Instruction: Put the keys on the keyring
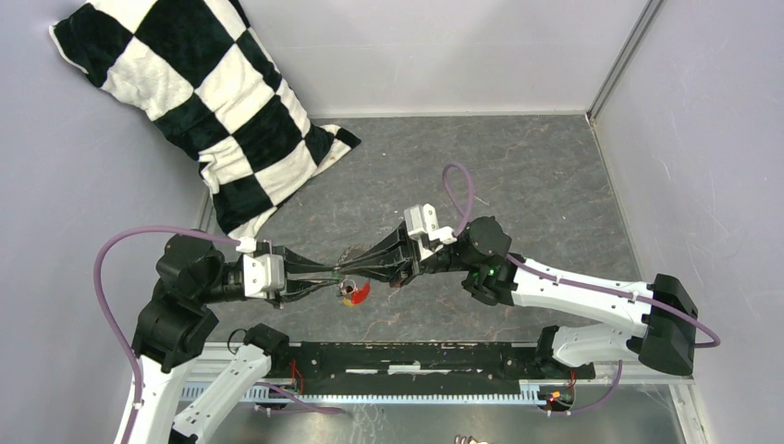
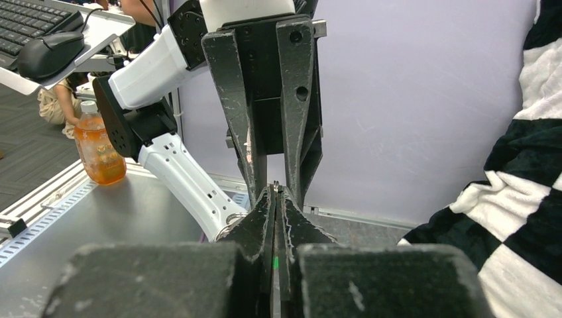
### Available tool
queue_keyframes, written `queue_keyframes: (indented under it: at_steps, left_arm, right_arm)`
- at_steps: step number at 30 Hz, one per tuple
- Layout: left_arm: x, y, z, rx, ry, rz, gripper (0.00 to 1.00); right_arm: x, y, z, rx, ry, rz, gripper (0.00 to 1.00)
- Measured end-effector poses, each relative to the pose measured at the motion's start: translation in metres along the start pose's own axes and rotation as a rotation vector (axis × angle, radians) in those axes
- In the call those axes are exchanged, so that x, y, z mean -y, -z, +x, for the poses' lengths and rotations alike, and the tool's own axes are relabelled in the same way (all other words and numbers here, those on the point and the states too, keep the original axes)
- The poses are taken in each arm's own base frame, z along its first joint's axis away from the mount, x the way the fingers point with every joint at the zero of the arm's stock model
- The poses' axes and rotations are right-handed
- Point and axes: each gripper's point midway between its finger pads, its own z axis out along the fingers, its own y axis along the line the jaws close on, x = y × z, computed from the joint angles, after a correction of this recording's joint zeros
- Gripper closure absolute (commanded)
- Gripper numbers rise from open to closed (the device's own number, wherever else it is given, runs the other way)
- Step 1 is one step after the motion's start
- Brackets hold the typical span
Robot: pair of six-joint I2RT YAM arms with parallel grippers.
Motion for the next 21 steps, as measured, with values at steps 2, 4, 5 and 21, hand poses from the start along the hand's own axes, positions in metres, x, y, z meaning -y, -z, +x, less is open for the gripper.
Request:
queue_keyframes:
  at_steps: [2,4,5,21]
  left_arm:
    - [0.000,0.000,-0.002,0.008,0.005,-0.004,0.72]
    - [-0.001,0.000,-0.004,0.015,0.012,-0.007,0.75]
    - [-0.001,0.000,-0.005,0.019,0.013,-0.009,0.75]
    - [0.000,0.001,-0.011,0.042,0.012,-0.020,0.75]
  right_arm:
    - [0.000,0.000,-0.003,0.011,0.004,-0.001,1.00]
    - [0.000,-0.001,-0.005,0.019,0.005,-0.002,1.00]
    - [0.000,-0.001,-0.006,0.022,0.006,-0.002,1.00]
    - [-0.002,-0.002,-0.006,0.025,0.004,-0.007,1.00]
